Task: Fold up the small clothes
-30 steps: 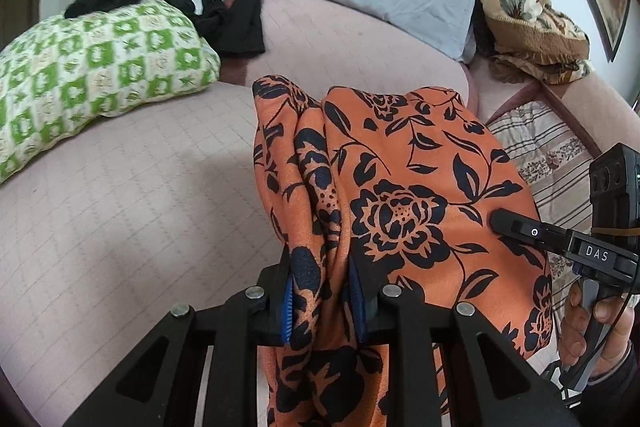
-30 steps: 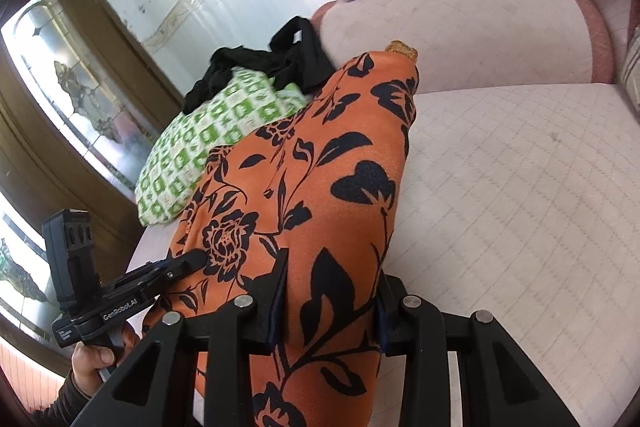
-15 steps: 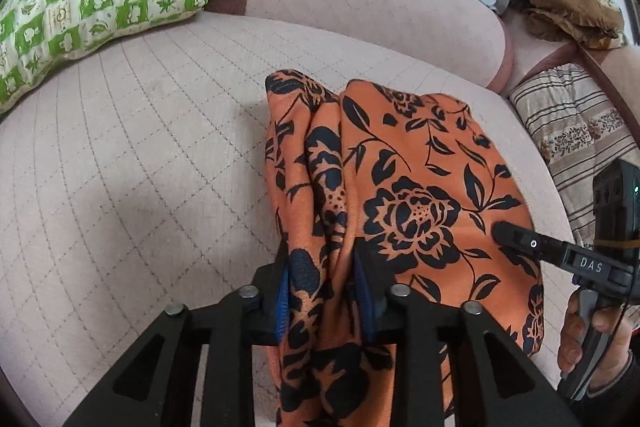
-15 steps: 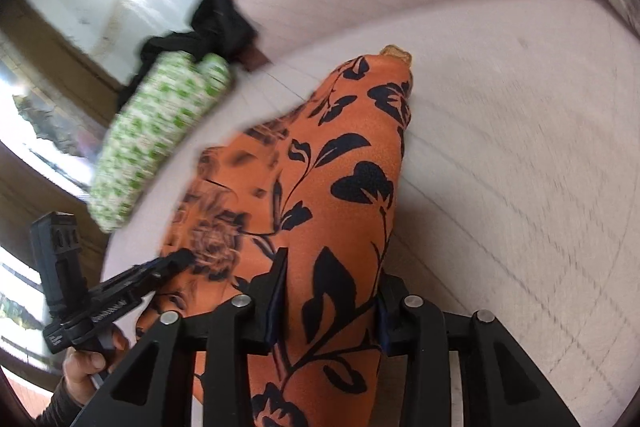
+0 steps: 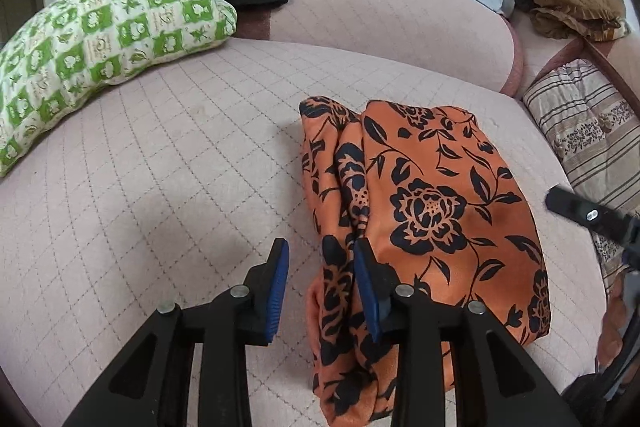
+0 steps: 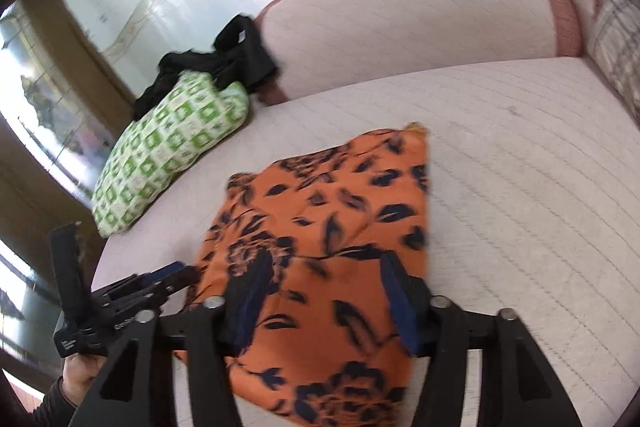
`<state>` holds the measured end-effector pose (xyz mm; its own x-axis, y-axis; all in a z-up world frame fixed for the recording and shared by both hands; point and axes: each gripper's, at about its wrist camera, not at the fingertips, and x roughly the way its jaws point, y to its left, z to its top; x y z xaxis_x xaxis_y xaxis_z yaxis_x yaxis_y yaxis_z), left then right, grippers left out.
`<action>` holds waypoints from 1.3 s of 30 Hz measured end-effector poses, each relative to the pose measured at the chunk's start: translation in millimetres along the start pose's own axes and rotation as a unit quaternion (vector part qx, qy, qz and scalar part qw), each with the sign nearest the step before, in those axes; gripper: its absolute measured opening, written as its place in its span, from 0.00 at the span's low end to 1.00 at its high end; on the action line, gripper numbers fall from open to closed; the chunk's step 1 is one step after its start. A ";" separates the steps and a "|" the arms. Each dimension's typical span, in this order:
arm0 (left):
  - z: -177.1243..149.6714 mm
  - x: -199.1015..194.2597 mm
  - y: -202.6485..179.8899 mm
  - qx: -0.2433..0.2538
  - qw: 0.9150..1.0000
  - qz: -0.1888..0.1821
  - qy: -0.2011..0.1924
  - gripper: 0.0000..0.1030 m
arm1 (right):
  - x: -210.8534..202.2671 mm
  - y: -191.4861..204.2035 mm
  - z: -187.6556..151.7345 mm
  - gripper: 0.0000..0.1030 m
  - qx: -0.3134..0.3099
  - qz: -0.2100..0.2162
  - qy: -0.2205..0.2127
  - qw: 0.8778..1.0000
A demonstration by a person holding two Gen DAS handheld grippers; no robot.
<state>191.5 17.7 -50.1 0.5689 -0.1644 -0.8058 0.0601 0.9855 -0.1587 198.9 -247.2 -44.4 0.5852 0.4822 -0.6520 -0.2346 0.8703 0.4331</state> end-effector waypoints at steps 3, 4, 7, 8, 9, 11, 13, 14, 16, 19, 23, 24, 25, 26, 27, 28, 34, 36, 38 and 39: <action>-1.6 -1.2 -2.5 0.000 1.000 0.000 -0.002 0.39 | 25.8 -4.4 -5.8 0.62 0.017 0.002 0.033 0.999; -1.8 0.8 -3.4 0.001 1.000 0.001 0.000 0.40 | 36.7 -9.6 -9.2 0.62 0.024 -0.012 0.045 0.999; -4.4 15.3 -6.3 0.011 1.000 0.008 0.022 0.41 | 48.9 -16.8 -15.9 0.62 0.041 -0.022 0.051 0.998; -5.4 17.9 -6.2 0.012 1.000 0.010 0.023 0.41 | 47.3 -16.2 -15.9 0.62 0.042 -0.021 0.048 0.998; -6.0 19.5 -5.5 0.011 1.000 0.010 0.024 0.41 | 45.4 -14.1 -14.4 0.62 0.042 -0.025 0.049 0.998; -5.8 20.0 -3.9 0.008 1.000 0.007 0.023 0.41 | 39.2 -9.1 -10.4 0.62 0.039 -0.024 0.041 0.998; -5.6 20.8 -3.7 0.008 1.000 0.007 0.024 0.42 | 34.0 -2.0 -3.0 0.62 0.030 -0.018 0.025 0.999; -5.5 21.2 -3.5 0.008 1.000 0.007 0.023 0.42 | 33.5 -0.2 -1.0 0.63 0.027 -0.015 0.021 0.999; -6.0 21.2 -2.5 0.007 1.000 0.008 0.023 0.47 | 44.6 -1.9 2.2 0.67 0.027 -0.024 0.030 0.999; -7.7 16.3 -0.2 0.002 1.000 0.008 0.024 0.49 | 64.5 -19.1 -2.6 0.67 0.053 -0.034 0.055 0.997; -11.7 -1.0 0.3 0.001 1.000 0.024 0.015 0.52 | 37.8 -3.4 -5.6 0.67 0.038 -0.041 0.032 0.998; -13.9 -8.3 0.2 -0.001 1.000 0.022 0.008 0.53 | 29.4 3.4 -7.6 0.69 0.025 -0.050 0.028 0.998; -16.8 -16.2 -0.5 -0.002 1.000 0.026 0.001 0.56 | 18.5 11.6 -11.4 0.73 0.009 -0.059 0.018 0.998; -20.5 -24.8 -1.6 -0.001 0.999 0.034 -0.005 0.60 | 9.6 18.1 -15.6 0.75 -0.002 -0.067 0.010 0.998; -24.7 -33.9 -2.7 0.000 0.999 0.039 -0.012 0.68 | -2.0 25.8 -22.5 0.83 -0.016 -0.079 0.002 0.997; -28.9 -42.7 -4.0 0.000 0.999 0.043 -0.020 0.73 | -9.8 30.1 -28.3 0.87 -0.024 -0.086 -0.002 0.996; -63.1 -89.5 -15.7 0.001 0.997 0.069 -0.047 0.80 | -51.8 48.9 -83.5 0.92 -0.034 -0.119 -0.011 0.992; -74.4 -99.3 -20.0 0.008 0.995 0.080 -0.052 0.84 | -57.1 54.2 -99.9 0.95 -0.038 -0.133 -0.006 0.990; -86.7 -106.9 -24.4 0.013 0.995 0.089 -0.049 0.84 | -62.9 58.2 -118.9 1.00 -0.035 -0.143 0.003 0.989; -90.9 -109.7 -25.1 0.012 0.994 0.092 -0.050 0.84 | -64.4 59.1 -126.8 1.00 -0.038 -0.154 0.009 0.987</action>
<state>53.0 7.2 -9.7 0.6506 0.0216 -0.7591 -0.0329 0.9995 0.0002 48.8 -214.1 -55.8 0.6235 0.1952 -0.7571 -0.1054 0.9805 0.1660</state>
